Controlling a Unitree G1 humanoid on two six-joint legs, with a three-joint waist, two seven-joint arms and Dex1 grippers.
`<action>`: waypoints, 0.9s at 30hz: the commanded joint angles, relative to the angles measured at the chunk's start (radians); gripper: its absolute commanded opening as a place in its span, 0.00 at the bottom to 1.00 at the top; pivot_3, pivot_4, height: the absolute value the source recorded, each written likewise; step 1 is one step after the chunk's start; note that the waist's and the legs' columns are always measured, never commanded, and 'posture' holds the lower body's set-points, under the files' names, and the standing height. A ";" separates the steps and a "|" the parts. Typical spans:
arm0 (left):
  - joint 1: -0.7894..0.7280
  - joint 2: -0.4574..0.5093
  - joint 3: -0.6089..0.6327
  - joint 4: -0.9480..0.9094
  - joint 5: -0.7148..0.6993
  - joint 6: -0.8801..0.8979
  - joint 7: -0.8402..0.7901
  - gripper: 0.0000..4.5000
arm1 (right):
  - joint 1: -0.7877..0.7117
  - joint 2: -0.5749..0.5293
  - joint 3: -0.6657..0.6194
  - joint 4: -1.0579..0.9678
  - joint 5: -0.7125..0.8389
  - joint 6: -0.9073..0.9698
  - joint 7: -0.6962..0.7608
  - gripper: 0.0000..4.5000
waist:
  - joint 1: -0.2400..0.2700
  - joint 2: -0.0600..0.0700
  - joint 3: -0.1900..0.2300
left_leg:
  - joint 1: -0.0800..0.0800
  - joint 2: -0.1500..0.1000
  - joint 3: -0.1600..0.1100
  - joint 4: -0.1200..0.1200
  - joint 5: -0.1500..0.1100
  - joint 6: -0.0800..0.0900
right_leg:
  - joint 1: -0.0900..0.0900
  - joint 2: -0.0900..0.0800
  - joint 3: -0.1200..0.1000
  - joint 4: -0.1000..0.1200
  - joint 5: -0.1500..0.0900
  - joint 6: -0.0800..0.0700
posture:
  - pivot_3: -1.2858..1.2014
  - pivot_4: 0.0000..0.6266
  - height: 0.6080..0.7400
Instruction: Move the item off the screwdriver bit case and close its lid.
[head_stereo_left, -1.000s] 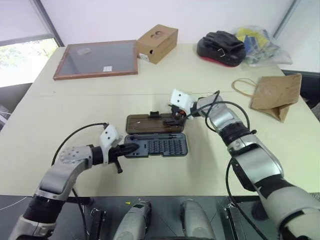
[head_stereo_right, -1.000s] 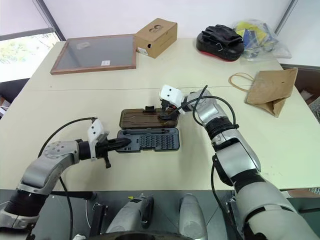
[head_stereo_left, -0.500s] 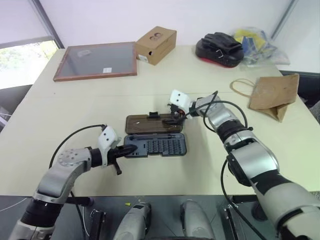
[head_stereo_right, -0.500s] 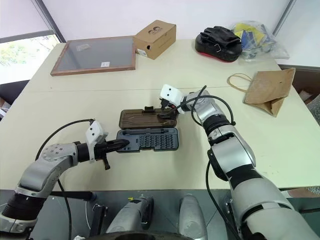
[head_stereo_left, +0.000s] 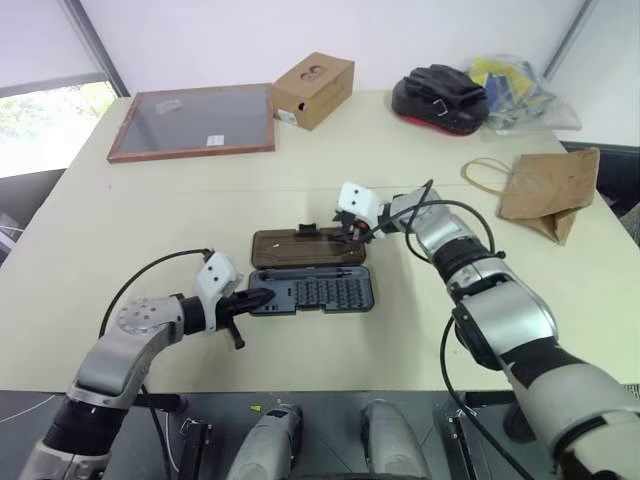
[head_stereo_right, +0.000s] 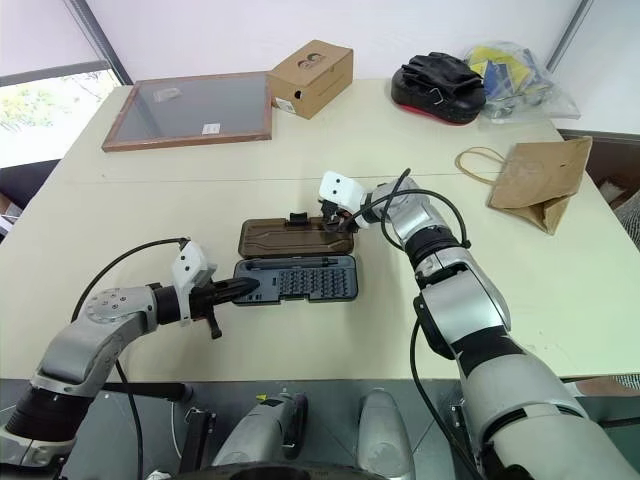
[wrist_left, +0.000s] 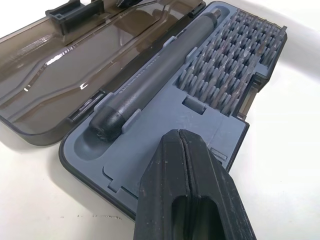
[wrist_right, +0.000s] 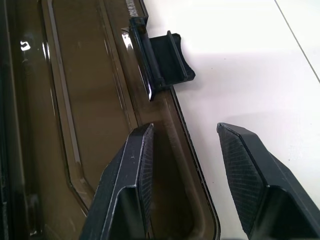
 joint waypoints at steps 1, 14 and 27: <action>0.006 0.001 0.021 -0.005 0.016 -0.011 0.013 0.00 | 0.000 0.010 0.027 0.021 -0.032 -0.004 0.033 0.47 | 0.000 0.000 0.000 | 0.000 0.000 0.000 0.000 0.000 0.000 | 0.000 0.000 0.000 0.000 0.000 0.000 | 0.52 0.24 1.00; 0.026 -0.015 0.037 -0.018 0.024 -0.019 0.041 0.00 | -0.028 0.045 -0.001 0.092 -0.043 0.071 0.069 0.01 | -0.014 -0.002 -0.002 | 0.004 0.005 0.000 -0.002 -0.001 -0.001 | 0.003 0.006 0.002 -0.001 0.000 -0.001 | 0.52 0.24 1.00; -0.055 -0.054 0.134 -0.012 -0.040 0.017 0.101 0.00 | -0.026 -0.010 0.030 -0.020 -0.110 -0.186 -0.105 0.01 | -0.019 -0.002 -0.001 | 0.004 0.010 0.001 -0.002 -0.002 -0.003 | 0.001 0.012 0.005 0.000 0.001 -0.004 | 0.52 0.24 1.00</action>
